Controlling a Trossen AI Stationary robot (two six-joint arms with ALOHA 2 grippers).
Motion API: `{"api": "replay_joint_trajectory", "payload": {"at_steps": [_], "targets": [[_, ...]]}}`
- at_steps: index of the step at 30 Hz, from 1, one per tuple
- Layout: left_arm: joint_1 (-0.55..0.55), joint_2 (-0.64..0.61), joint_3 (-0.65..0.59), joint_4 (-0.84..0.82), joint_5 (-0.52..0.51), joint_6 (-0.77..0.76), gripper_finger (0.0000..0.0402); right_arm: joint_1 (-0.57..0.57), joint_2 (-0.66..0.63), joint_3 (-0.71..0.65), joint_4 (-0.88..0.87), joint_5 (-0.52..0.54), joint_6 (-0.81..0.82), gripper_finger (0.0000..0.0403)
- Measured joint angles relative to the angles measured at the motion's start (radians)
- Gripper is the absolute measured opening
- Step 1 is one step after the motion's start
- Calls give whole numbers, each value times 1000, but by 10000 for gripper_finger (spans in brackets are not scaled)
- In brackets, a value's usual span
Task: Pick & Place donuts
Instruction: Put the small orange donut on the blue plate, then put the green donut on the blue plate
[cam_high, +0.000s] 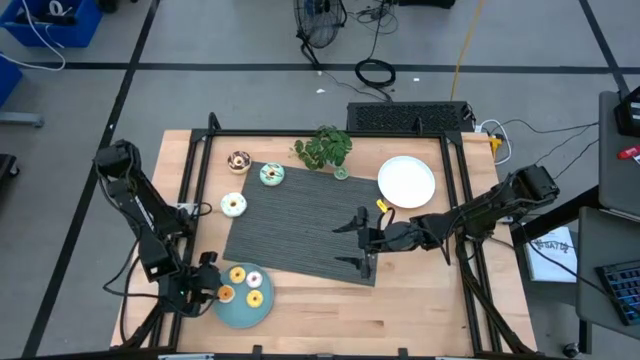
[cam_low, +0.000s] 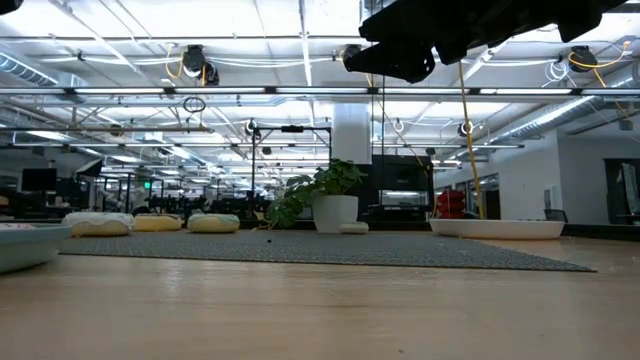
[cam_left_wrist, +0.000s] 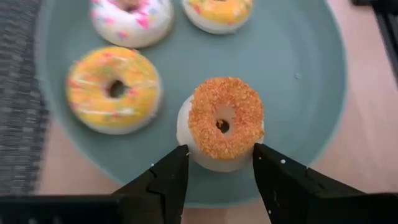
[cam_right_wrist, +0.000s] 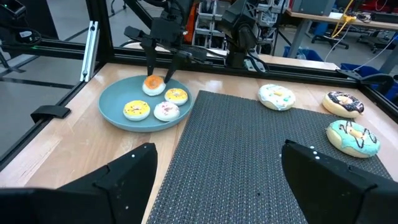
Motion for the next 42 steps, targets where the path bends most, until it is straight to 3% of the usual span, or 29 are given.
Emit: {"api": "replay_joint_trajectory", "payload": {"at_steps": [7, 20, 24, 29, 33, 37, 39, 42], "targets": [[0, -68, 0, -55, -18, -33, 180, 0, 0, 0, 0, 0, 3, 320], [1, -100, 0, 14, 0, -23, 180, 0, 0, 0, 0, 0, 3, 320], [31, -140, 0, 3, -11, 91, 180, 0, 0, 0, 0, 0, 6, 320], [65, -288, 0, 3, -184, 304, 179, -2, 0, 0, 0, 1, 5, 320], [94, -468, 0, -7, -396, 502, 179, -2, 0, 0, 0, 2, -5, 320], [152, -637, 0, -22, -581, 598, 180, -19, 1, 0, 11, 45, -49, 320], [194, -711, 0, -30, -584, 647, 179, -43, 1, 0, -17, 157, -26, 320], [259, -802, 0, -41, -501, 701, 180, -126, 1, 0, -123, 298, 44, 320]]}}
